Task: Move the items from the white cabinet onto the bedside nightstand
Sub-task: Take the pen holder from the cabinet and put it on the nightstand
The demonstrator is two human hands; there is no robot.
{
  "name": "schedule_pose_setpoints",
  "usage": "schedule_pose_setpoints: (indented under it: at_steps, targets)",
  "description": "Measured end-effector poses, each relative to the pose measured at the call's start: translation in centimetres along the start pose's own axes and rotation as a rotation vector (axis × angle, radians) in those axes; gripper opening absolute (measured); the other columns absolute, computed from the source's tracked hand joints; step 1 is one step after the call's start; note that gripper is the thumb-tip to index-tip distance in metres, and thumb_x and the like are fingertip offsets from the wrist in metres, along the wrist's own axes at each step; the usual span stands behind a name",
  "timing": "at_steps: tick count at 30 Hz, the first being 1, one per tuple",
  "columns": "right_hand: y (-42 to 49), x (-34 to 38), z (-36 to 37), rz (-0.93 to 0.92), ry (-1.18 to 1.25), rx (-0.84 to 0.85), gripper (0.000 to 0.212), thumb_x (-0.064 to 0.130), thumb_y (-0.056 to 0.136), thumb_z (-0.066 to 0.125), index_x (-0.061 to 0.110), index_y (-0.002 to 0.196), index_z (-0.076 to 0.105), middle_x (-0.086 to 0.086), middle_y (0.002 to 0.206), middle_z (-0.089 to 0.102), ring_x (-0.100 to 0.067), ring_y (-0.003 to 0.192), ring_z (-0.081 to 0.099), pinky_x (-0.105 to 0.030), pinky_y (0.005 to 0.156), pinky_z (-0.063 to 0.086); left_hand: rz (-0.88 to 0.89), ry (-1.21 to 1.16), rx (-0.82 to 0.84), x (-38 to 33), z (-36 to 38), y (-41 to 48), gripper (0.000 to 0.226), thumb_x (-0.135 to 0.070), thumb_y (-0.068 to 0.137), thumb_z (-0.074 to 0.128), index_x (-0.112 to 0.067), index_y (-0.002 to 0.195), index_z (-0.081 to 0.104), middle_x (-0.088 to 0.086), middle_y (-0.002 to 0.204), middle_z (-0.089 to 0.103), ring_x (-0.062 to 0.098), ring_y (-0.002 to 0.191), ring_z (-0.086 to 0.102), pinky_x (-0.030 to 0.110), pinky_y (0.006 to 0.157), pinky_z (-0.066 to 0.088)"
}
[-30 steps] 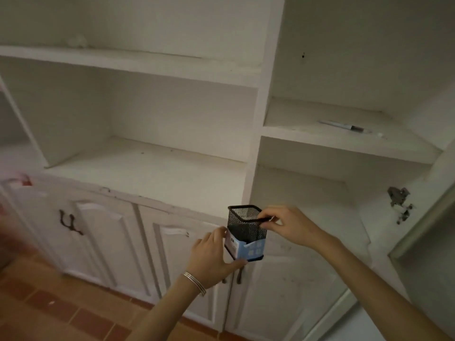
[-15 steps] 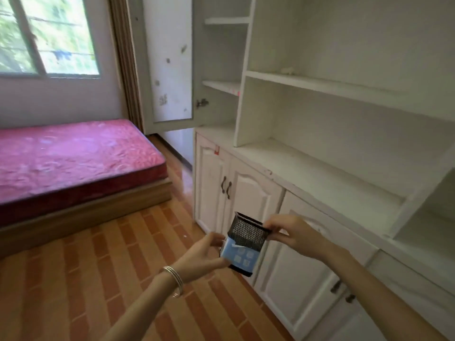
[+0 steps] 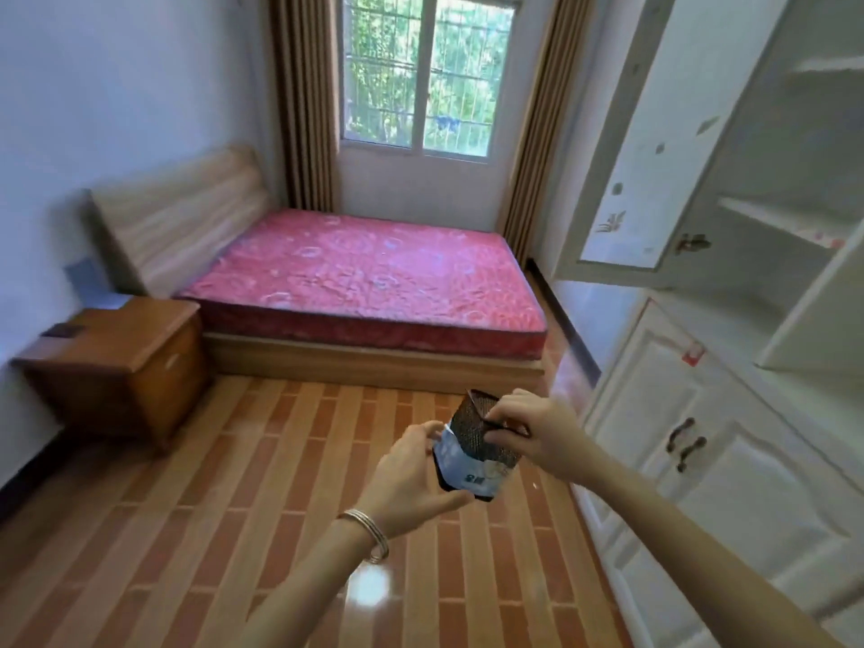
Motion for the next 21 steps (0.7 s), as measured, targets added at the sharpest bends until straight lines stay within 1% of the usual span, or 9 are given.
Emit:
schedule_pose_setpoints:
  at_steps: [3,5,7,9,12,16,18,19,21]
  targets:
    - [5.9,-0.7,2.8,-0.065,0.092,0.076,0.015,0.024,0.080,0.067,0.010,0.086,0.065,0.019,0.077,0.049,0.001,0.075,0.046,-0.013,0.068,0.037,-0.091,0.064,-0.079,5.0,-3.2,2.5,0.096,-0.064,0.057,0.062,-0.019,0.136,0.032,-0.007,0.125,0.045,0.009,0.113,0.047,0.033,0.093,0.044]
    - [9.9,-1.1,4.3,-0.125,0.135,0.128,0.015,0.022,0.080,0.068,0.009,0.088,0.066,0.022,0.078,0.047,0.008,0.077,0.046,-0.008,0.069,0.034,-0.153,0.017,-0.082,7.6,-4.9,4.5,0.090,-0.057,0.060,0.068,-0.019,0.134,0.035,-0.008,0.121,0.048,0.007,0.108,0.050,0.028,0.088,0.047]
    - [13.7,-1.6,5.7,-0.183,0.154,0.170,0.015,0.022,0.082,0.067,0.009,0.090,0.066,0.023,0.079,0.048,0.007,0.078,0.045,-0.008,0.070,0.033,-0.194,0.002,-0.099,10.0,-6.6,6.6,0.085,-0.052,0.060,0.072,-0.019,0.131,0.040,-0.008,0.116,0.051,0.003,0.101,0.052,0.019,0.082,0.047]
    - [17.4,-2.5,6.8,-0.225,0.162,0.186,0.016,0.025,0.083,0.066,0.012,0.092,0.066,0.020,0.079,0.050,0.000,0.079,0.044,-0.012,0.071,0.035,-0.241,0.007,-0.133,12.4,-8.5,8.5,0.082,-0.051,0.059,0.075,-0.021,0.128,0.042,-0.010,0.115,0.052,0.000,0.098,0.052,0.013,0.080,0.045]
    - [22.5,-4.3,8.2,-0.314,0.143,0.235,0.021,0.040,0.082,0.063,0.022,0.092,0.064,0.016,0.082,0.053,-0.007,0.085,0.045,-0.024,0.074,0.041,-0.322,0.054,-0.187,15.6,-11.7,10.6,0.080,-0.057,0.056,0.074,-0.027,0.125,0.044,-0.016,0.113,0.053,-0.004,0.097,0.052,0.013,0.079,0.045]
    - [28.1,-6.5,10.5,-0.359,0.142,0.282,0.036,0.055,0.081,0.054,0.025,0.098,0.064,0.016,0.097,0.057,-0.008,0.096,0.046,-0.027,0.084,0.043,-0.429,0.035,-0.266,19.9,-15.4,12.1,0.087,-0.065,0.049,0.069,-0.026,0.124,0.046,-0.014,0.115,0.055,-0.001,0.100,0.053,0.017,0.083,0.046]
    - [30.3,-7.1,12.3,-0.358,0.178,0.310,0.033,0.051,0.082,0.056,0.025,0.100,0.064,0.016,0.101,0.056,-0.010,0.100,0.049,-0.030,0.086,0.044,-0.468,0.004,-0.265,21.9,-16.4,12.7,0.085,-0.061,0.051,0.074,-0.025,0.123,0.047,-0.013,0.114,0.056,-0.002,0.099,0.053,0.010,0.079,0.044]
    - [31.5,-7.2,13.3,-0.358,0.191,0.322,0.027,0.045,0.083,0.059,0.025,0.100,0.065,0.014,0.103,0.056,-0.011,0.100,0.050,-0.032,0.086,0.045,-0.478,-0.017,-0.261,22.9,-16.8,13.0,0.082,-0.055,0.054,0.078,-0.024,0.123,0.048,-0.012,0.114,0.056,-0.004,0.099,0.053,0.005,0.075,0.041]
    - [34.0,-7.3,14.6,-0.351,0.231,0.332,0.019,0.034,0.082,0.065,0.022,0.097,0.066,0.009,0.105,0.059,-0.011,0.100,0.053,-0.032,0.085,0.046,-0.506,-0.078,-0.251,25.1,-17.5,13.7,0.076,-0.047,0.059,0.082,-0.023,0.122,0.048,-0.011,0.116,0.056,-0.005,0.099,0.052,0.003,0.073,0.040]
Point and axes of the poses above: each hand's wrist, its own y-axis towards the middle knuckle, its own z-axis out of the palm, x = y × z, the point moved 10 cm from there along y, towards the middle knuckle
